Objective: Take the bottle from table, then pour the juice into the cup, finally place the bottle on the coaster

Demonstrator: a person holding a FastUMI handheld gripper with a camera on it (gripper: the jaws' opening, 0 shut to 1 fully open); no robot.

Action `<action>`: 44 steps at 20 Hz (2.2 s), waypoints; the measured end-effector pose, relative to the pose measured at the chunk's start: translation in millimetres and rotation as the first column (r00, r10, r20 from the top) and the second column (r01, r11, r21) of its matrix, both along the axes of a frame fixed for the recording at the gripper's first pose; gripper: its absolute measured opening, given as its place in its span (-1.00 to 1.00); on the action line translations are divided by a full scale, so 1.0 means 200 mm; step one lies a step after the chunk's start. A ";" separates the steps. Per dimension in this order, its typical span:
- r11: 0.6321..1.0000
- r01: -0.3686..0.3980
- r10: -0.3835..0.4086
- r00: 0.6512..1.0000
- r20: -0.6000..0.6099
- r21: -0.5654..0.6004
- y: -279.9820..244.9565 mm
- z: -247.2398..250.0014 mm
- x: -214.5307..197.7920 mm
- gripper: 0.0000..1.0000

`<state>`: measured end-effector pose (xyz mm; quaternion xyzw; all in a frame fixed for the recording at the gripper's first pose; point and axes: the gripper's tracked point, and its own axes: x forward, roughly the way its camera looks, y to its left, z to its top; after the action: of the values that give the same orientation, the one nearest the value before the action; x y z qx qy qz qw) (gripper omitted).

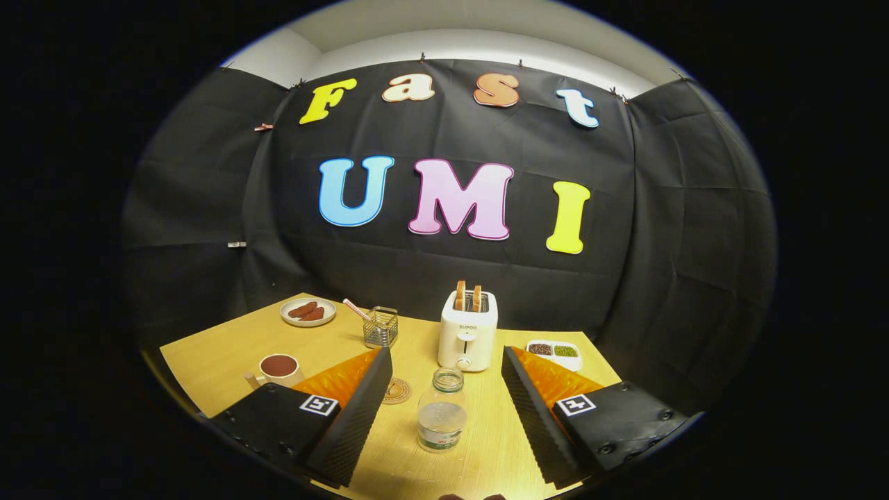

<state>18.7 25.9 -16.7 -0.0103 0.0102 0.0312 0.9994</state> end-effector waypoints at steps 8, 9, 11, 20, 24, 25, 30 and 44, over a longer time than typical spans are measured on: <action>1.000 0.001 -0.001 1.000 -0.026 0.007 0.00 -0.09 0.06 0.95; 1.000 0.002 -0.002 1.000 -0.030 0.006 0.00 -0.11 0.07 0.95; 1.000 0.002 -0.001 0.999 -0.046 0.011 0.00 -0.17 0.10 0.95; 1.000 -0.013 0.014 0.994 -0.110 0.012 0.00 -0.42 0.22 0.95; 1.000 -0.006 0.009 0.990 -0.142 0.024 -0.01 -0.52 0.26 0.96; 1.000 -0.005 0.009 0.989 -0.147 0.023 -0.01 -0.54 0.27 0.96; 1.000 -0.027 0.026 0.987 -0.160 -0.001 0.01 -0.62 0.30 0.96; 0.998 -0.069 0.069 0.983 -0.171 0.008 0.03 -0.72 0.32 0.61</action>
<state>82.7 31.6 -160.9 -0.0067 0.0958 0.0666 0.9931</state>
